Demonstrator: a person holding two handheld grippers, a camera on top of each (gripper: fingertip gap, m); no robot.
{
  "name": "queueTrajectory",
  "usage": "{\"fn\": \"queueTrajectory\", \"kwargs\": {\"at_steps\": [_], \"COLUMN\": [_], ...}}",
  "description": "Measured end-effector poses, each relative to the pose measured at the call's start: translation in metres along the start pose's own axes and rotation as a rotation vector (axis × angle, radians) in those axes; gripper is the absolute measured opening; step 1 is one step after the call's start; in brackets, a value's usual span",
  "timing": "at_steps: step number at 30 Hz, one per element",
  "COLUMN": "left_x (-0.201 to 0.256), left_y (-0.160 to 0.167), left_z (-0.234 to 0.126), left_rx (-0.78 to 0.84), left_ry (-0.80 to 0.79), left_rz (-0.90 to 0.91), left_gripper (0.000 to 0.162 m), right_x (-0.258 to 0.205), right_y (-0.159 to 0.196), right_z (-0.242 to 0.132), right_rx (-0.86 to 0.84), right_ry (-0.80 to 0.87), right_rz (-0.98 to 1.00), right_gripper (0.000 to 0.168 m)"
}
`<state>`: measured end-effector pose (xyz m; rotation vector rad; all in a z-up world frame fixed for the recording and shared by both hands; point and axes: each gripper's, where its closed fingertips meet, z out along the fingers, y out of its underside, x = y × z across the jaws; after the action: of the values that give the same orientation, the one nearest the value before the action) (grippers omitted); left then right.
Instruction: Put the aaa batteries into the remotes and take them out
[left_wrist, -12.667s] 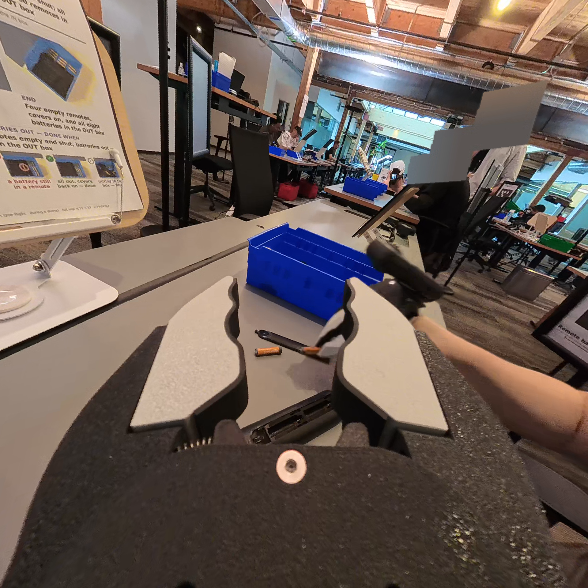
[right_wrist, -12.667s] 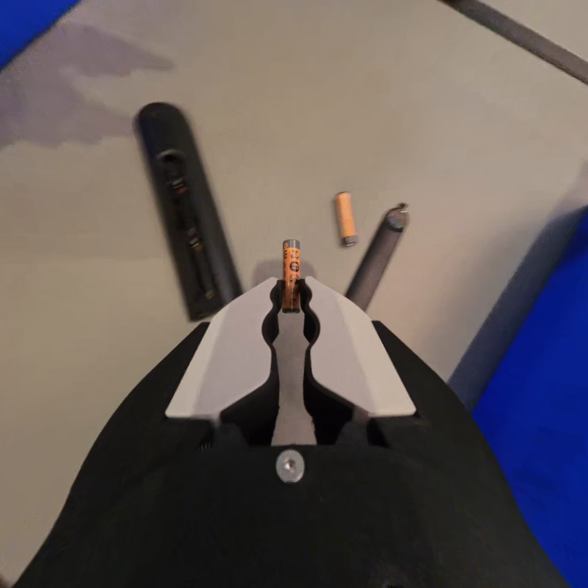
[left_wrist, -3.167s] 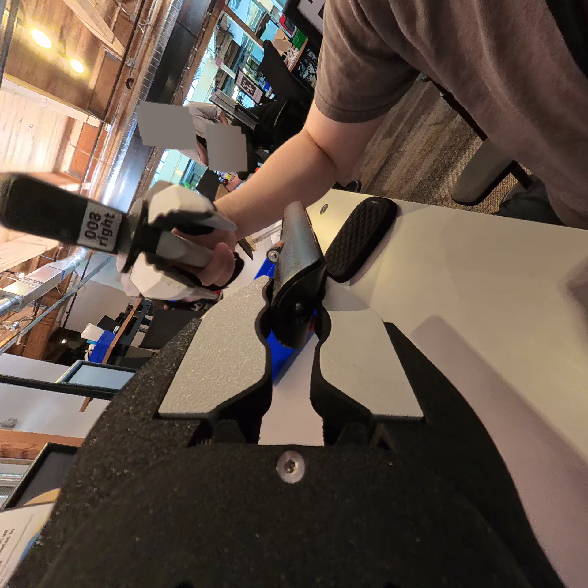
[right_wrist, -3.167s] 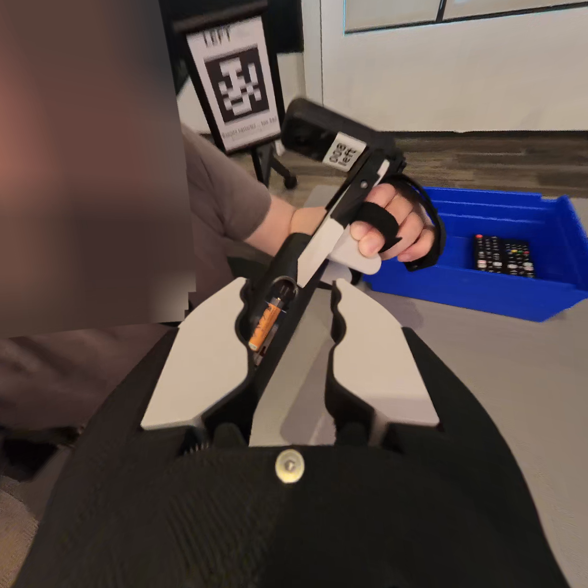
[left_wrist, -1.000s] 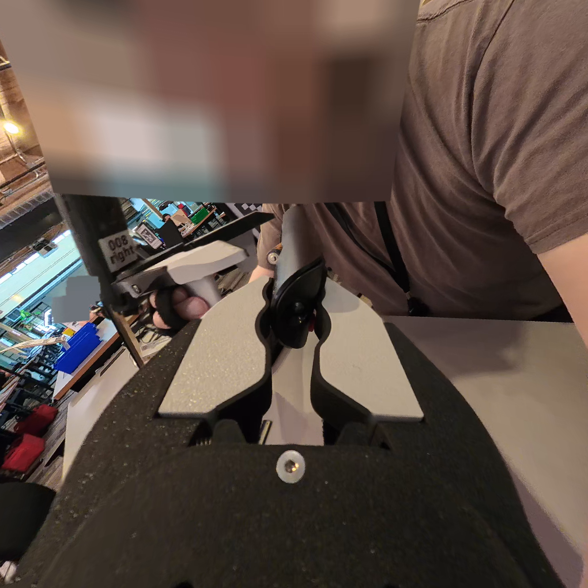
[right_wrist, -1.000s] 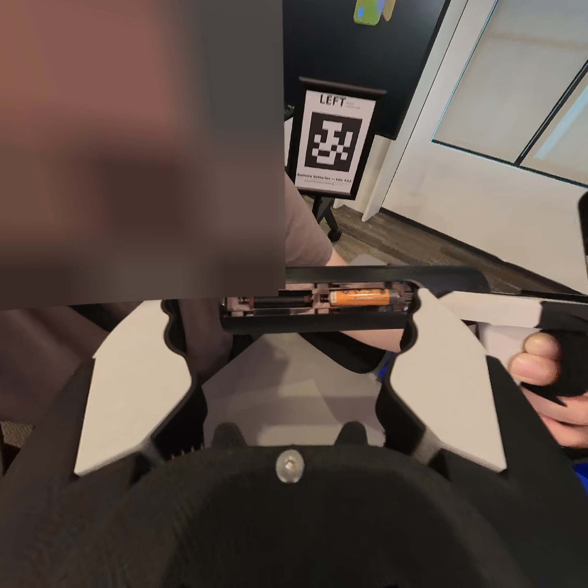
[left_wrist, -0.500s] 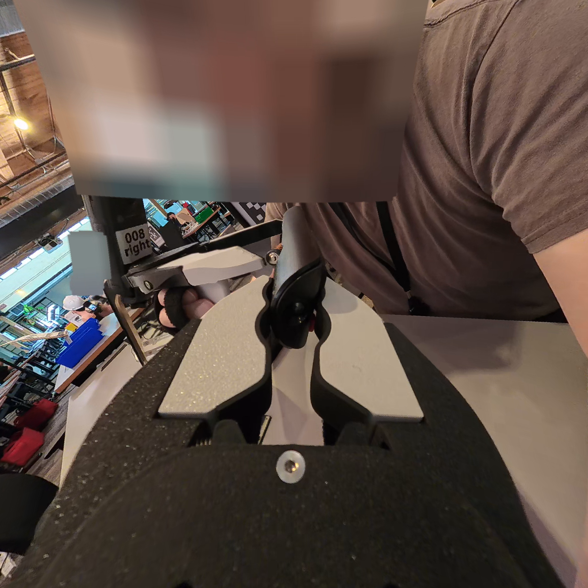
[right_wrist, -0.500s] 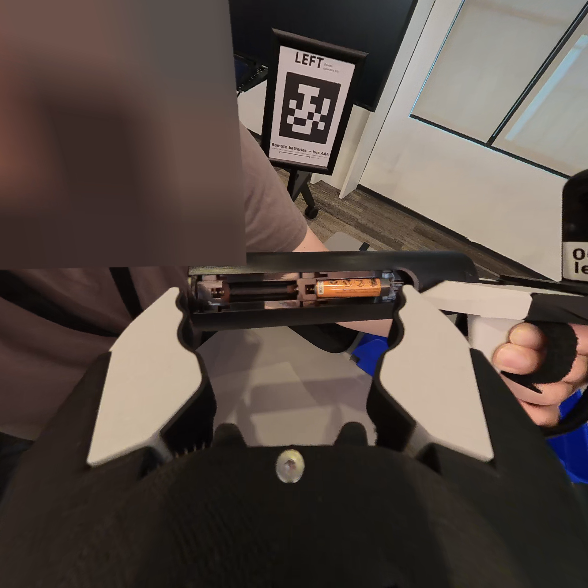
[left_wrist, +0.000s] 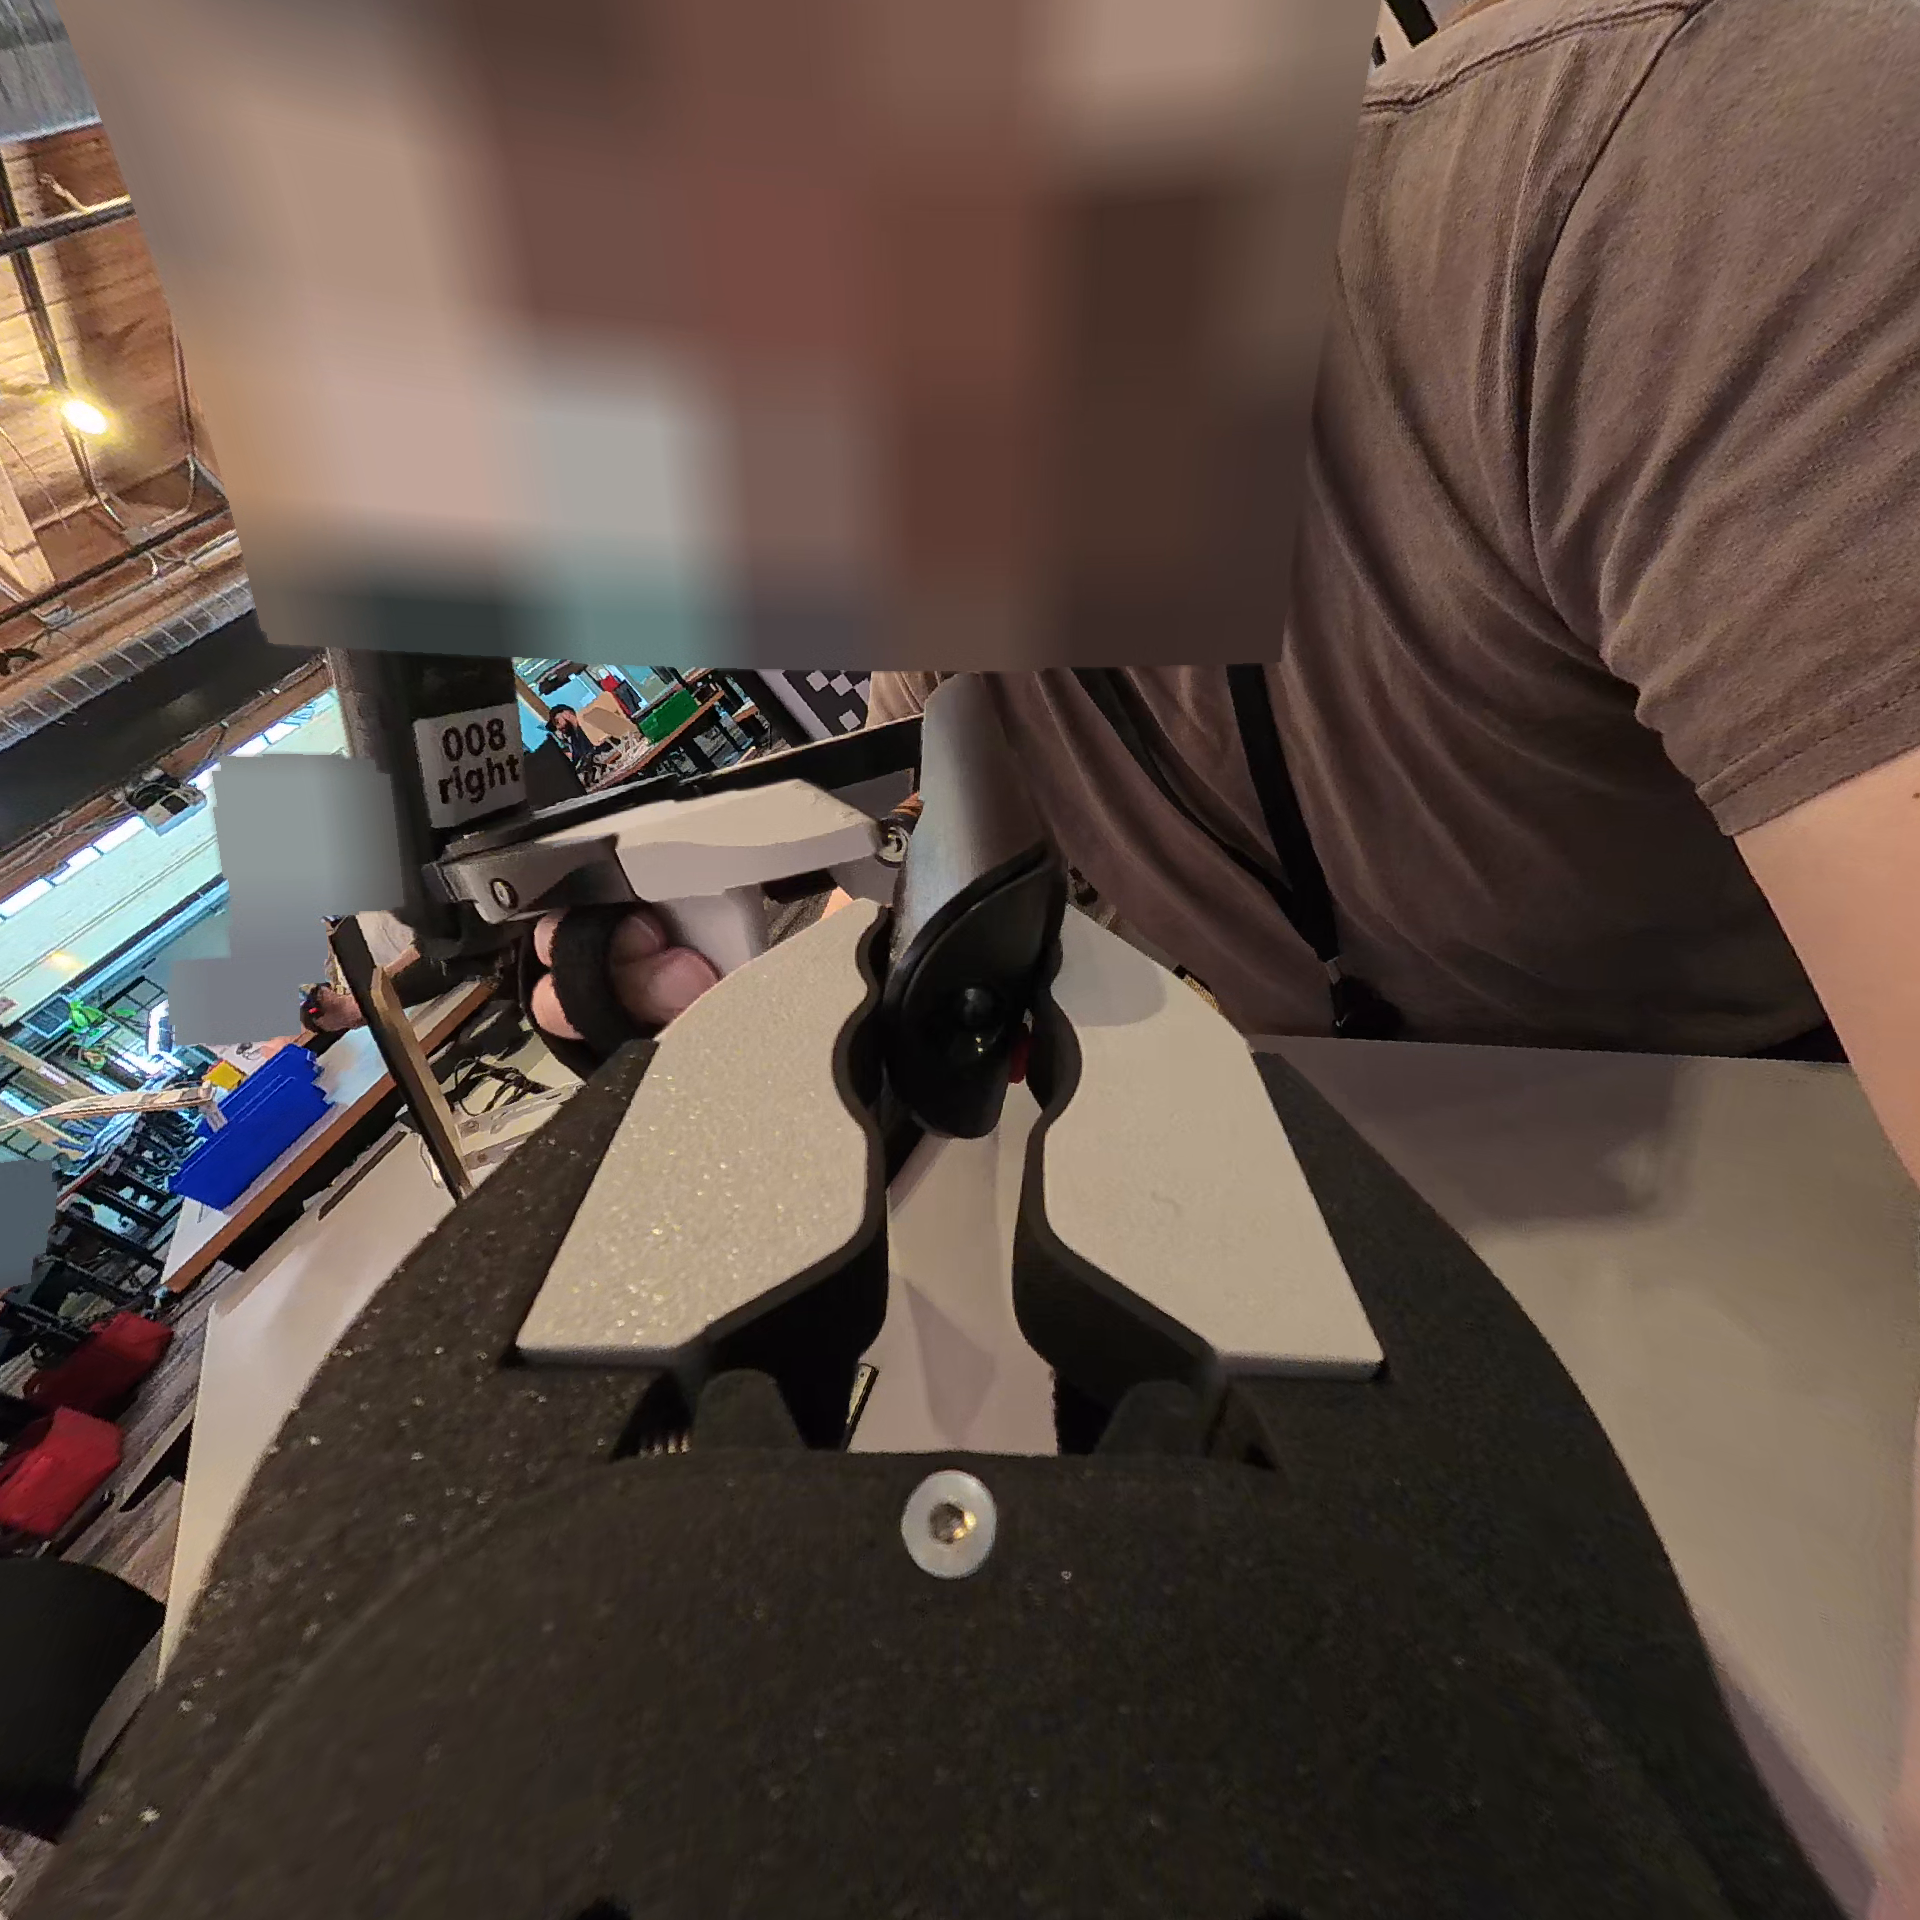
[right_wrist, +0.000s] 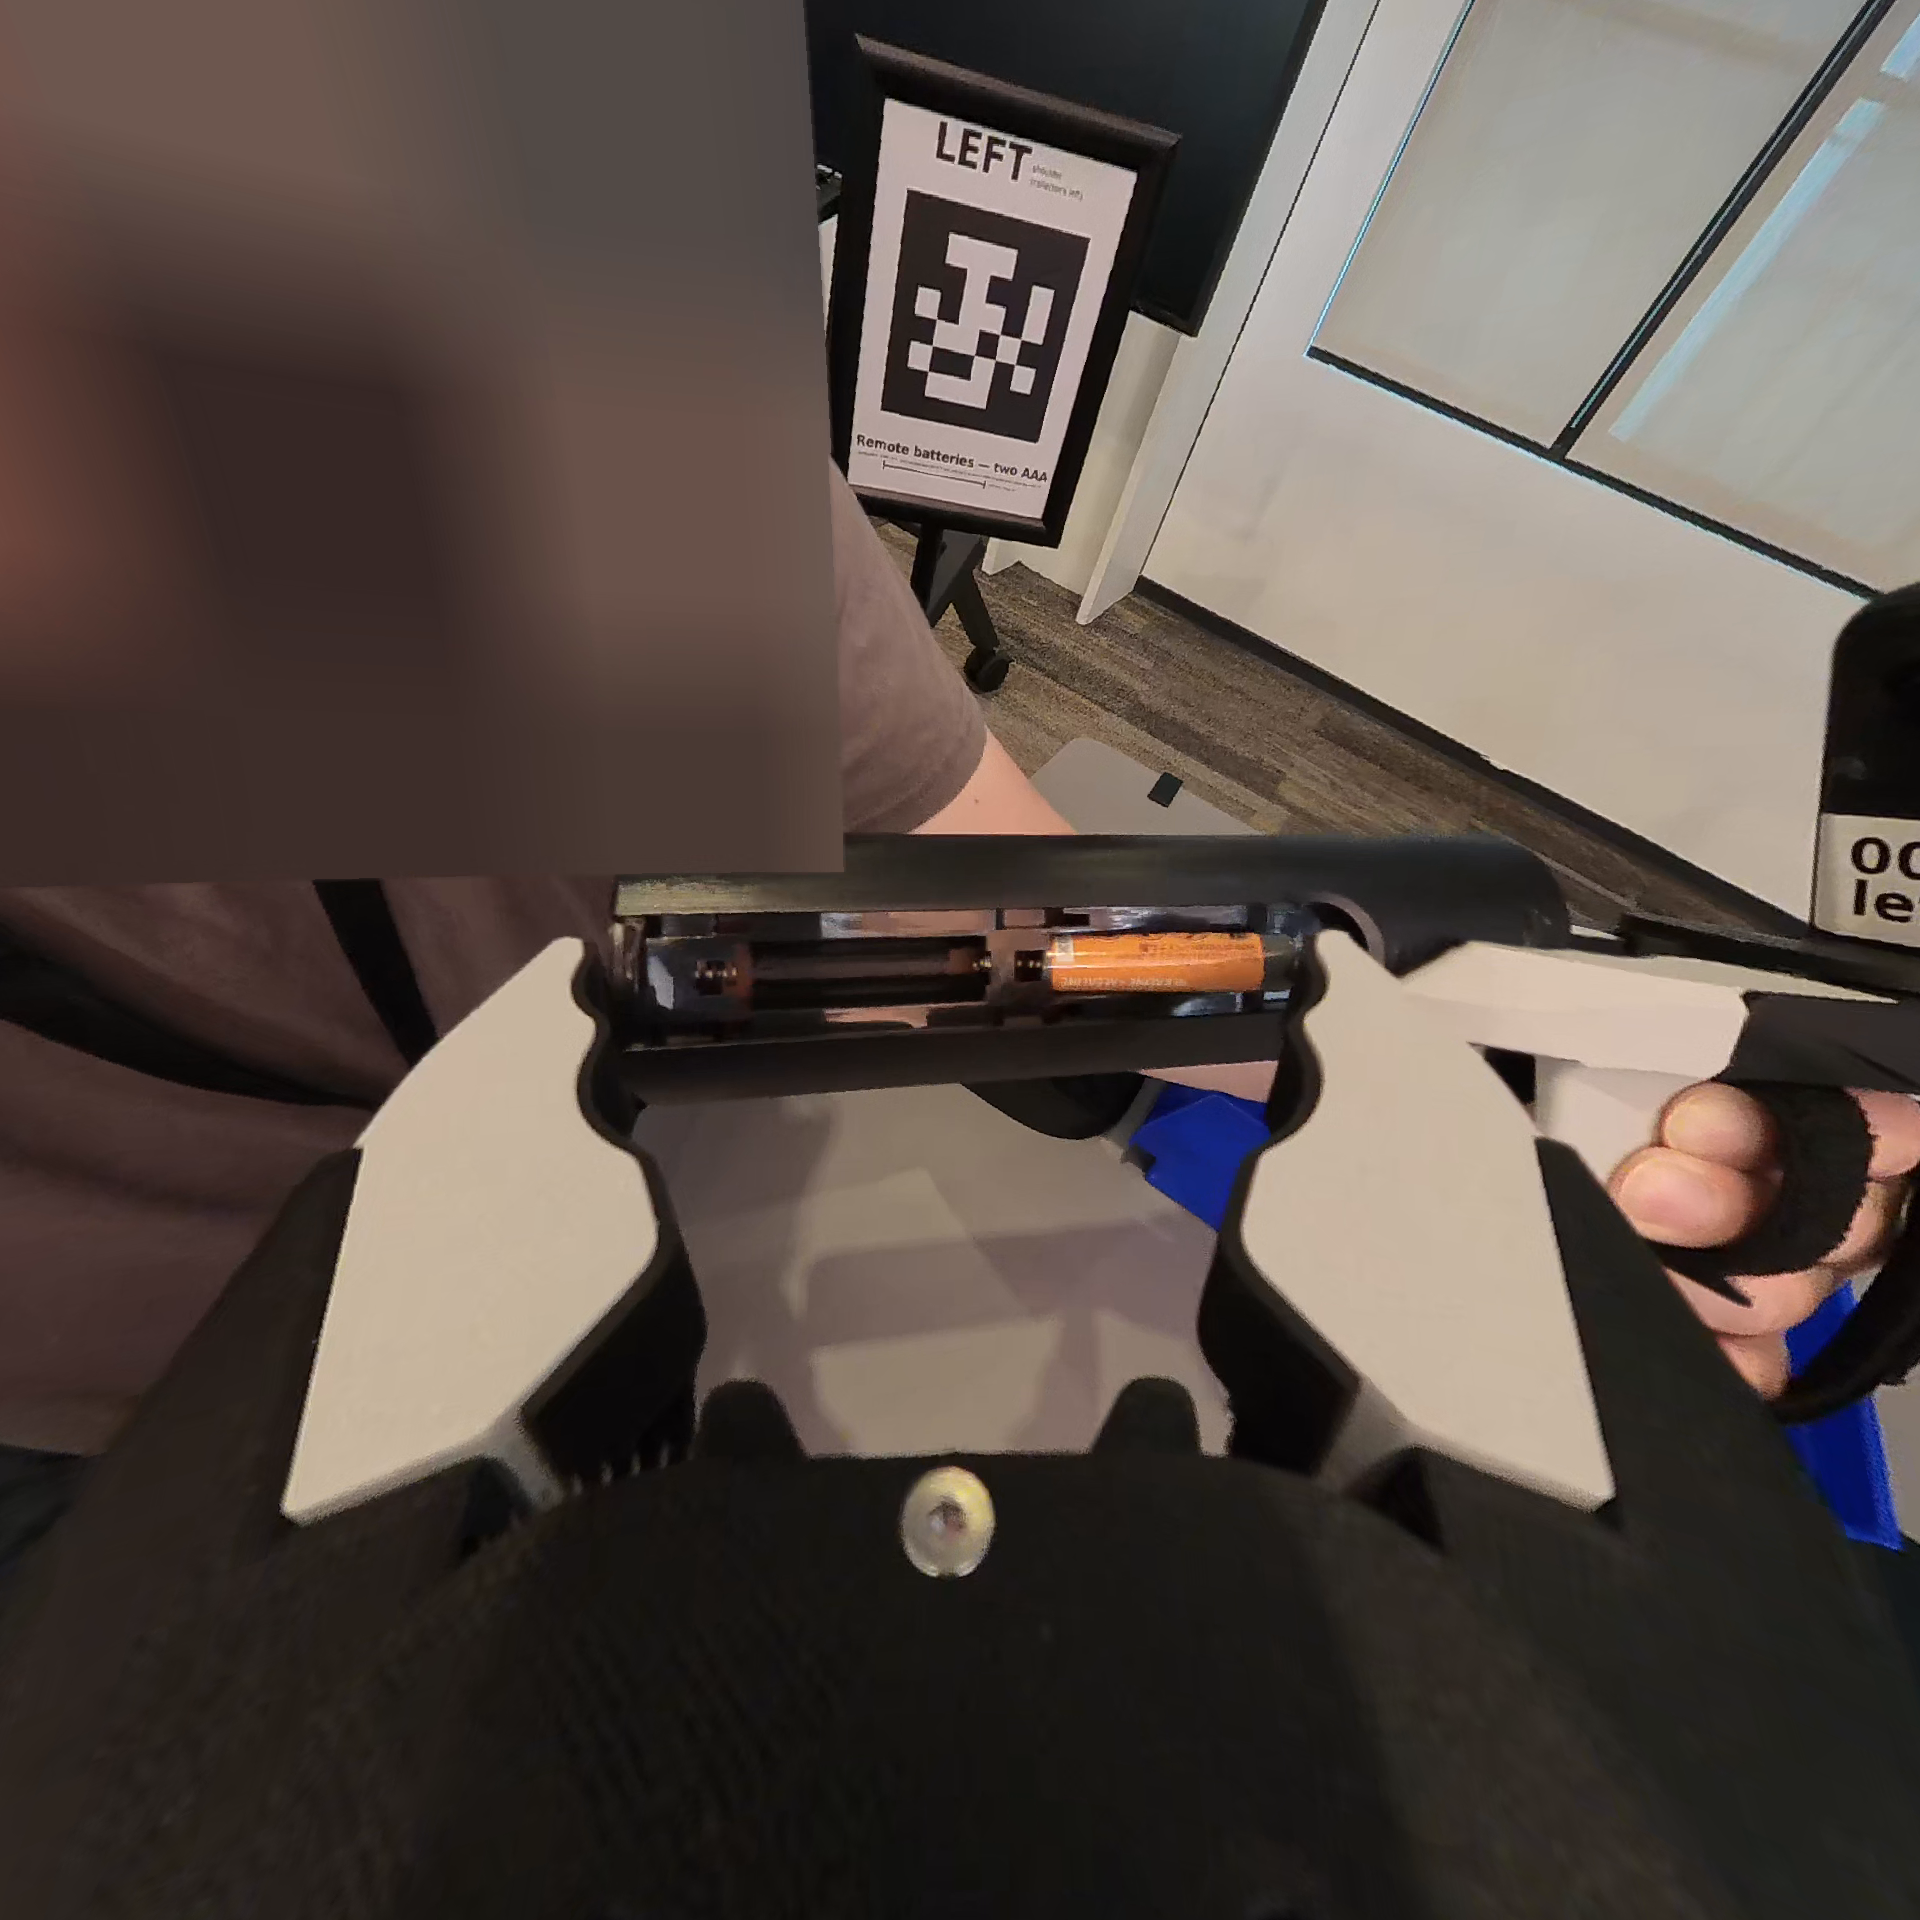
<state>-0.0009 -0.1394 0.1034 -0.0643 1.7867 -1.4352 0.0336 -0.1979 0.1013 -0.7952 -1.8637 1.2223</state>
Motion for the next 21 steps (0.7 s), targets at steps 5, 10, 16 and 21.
{"fn": "queueTrajectory", "kwargs": {"at_steps": [5,10,16,21], "left_x": [0.0003,-0.0008,0.0002,0.001], "left_y": [0.001,0.0012,0.0013,0.0017], "left_z": [0.0004,0.0003,0.0005,0.001], "left_rx": [-0.001,0.003,-0.004,-0.01], "left_ry": [0.006,0.001,0.006,0.008], "left_rz": [-0.001,-0.009,-0.006,-0.014], "left_gripper": [0.023,0.023,0.023,0.023], "right_x": [-0.0012,-0.0014,-0.0024,-0.0036], "right_y": [0.0015,0.001,0.0025,0.0042], "right_z": [0.0004,-0.0011,0.0002,0.0011], "right_rx": [-0.018,-0.017,-0.035,-0.048], "right_ry": [0.005,0.003,0.008,0.01], "right_rz": [-0.011,-0.014,-0.032,-0.038], "right_gripper": [0.121,0.12,0.118,0.118]}}
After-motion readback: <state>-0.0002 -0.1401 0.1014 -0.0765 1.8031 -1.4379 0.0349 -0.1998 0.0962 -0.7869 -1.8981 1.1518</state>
